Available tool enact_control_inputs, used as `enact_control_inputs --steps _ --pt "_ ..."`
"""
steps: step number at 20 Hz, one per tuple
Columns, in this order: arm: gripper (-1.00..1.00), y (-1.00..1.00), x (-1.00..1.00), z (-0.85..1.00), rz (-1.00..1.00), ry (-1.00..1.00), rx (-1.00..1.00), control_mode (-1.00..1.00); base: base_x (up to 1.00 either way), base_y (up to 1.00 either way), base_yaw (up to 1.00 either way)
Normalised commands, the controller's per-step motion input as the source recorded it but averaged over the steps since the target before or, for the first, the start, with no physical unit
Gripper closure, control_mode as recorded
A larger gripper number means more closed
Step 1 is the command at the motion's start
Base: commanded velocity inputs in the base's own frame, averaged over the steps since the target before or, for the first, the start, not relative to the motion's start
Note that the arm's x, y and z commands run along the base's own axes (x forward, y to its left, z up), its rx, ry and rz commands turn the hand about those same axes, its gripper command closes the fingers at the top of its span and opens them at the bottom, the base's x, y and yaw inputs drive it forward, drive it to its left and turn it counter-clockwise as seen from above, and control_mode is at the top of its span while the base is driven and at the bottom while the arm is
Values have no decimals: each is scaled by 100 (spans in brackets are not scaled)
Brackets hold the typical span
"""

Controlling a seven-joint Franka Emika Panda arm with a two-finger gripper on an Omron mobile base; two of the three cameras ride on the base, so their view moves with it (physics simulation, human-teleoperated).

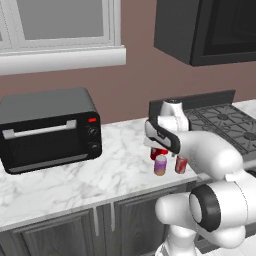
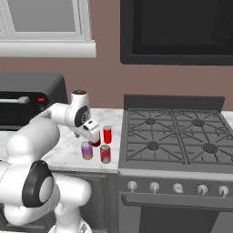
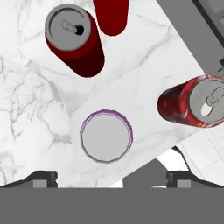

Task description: Four empty soda cans are scattered around the kitchen. Gather all the cans and cluster them next to the stove for recycling.

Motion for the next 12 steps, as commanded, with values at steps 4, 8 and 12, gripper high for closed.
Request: enact_control_inputs --steps 4,8,12 --pt "-100 -5 -6 37 -3 0 0 -100 0 0 0" --pt "-100 0 -22 31 -2 0 -1 -100 0 0 0" --pt "-100 0 -36 30 -1 -2 -2 -100 0 0 0"
